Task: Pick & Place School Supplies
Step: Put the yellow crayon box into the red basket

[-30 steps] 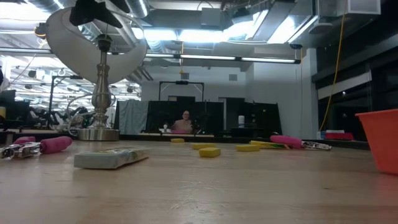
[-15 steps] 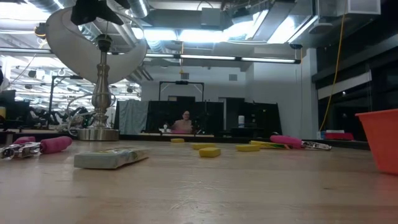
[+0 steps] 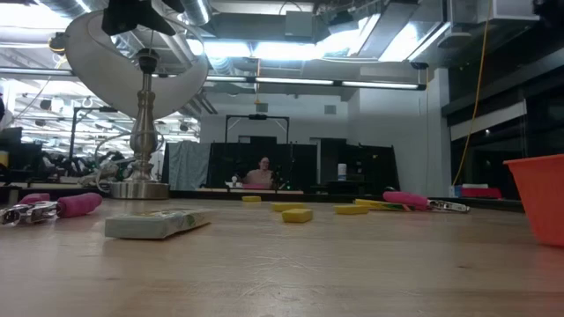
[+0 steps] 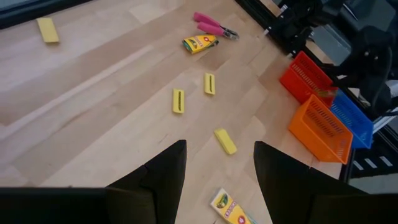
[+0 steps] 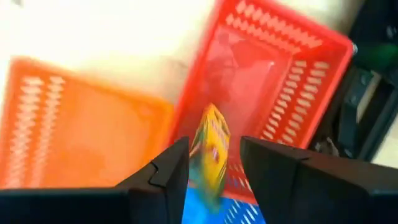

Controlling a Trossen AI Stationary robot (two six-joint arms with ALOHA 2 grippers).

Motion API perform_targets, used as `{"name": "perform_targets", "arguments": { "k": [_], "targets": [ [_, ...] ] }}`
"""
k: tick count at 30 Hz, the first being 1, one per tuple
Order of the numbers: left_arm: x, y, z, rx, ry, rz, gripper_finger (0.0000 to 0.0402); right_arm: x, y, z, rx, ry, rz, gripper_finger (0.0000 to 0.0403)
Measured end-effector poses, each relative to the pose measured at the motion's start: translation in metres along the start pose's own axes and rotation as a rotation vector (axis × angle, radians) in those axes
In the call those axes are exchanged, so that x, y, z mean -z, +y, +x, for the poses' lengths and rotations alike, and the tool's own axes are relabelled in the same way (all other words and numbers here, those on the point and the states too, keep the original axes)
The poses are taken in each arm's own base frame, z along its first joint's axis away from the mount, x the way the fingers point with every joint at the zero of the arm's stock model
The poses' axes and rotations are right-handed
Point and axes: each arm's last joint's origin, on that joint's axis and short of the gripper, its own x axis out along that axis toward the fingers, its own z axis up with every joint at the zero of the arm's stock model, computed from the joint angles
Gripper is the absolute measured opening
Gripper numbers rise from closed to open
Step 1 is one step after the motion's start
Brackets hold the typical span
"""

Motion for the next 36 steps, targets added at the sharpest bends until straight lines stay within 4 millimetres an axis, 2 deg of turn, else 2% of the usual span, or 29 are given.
{"name": "perform_targets", "arguments": {
  "k": [8, 13, 17, 22, 26, 28, 30, 33, 36],
  "targets": [
    [0.000, 0.000, 0.000, -0.003, -0.004, 0.001, 0.0184, -0.017, 0.010, 0.000, -0.073, -0.087, 0.058, 0.0148],
    [0.000, 0.000, 0.000, -0.003, -0.004, 0.000, 0.0184, -0.032, 0.028, -0.007, -0.305, -0.194, 0.089, 0.0148],
    [-0.001, 0.001, -0.002, -0.003, -0.010, 0.021, 0.0184, -0.049, 0.051, -0.013, -0.478, -0.248, 0.032, 0.0148],
    [-0.001, 0.010, -0.009, -0.046, -0.017, -0.009, 0.0184, -0.086, 0.071, -0.016, -0.577, -0.295, 0.009, 0.0148],
    [0.002, 0.023, -0.020, -0.120, -0.022, -0.103, 0.0184, -0.124, 0.085, -0.021, -0.708, -0.247, 0.048, 0.0148],
    [0.004, 0.028, -0.025, -0.142, -0.024, -0.132, 0.0184, -0.139, 0.089, -0.023, -0.760, -0.263, 0.035, 0.0148],
    [0.006, 0.031, -0.030, -0.147, -0.031, -0.143, 0.0184, -0.153, 0.086, -0.021, -0.725, -0.305, 0.026, 0.0145],
    [0.006, 0.031, -0.035, -0.122, -0.037, -0.124, 0.0184, -0.177, 0.079, -0.015, -0.629, -0.393, -0.091, 0.0136],
    [0.008, 0.029, -0.037, -0.100, -0.029, -0.079, 0.0184, -0.197, 0.073, -0.011, -0.557, -0.439, -0.333, 0.0127]
  ]
}}
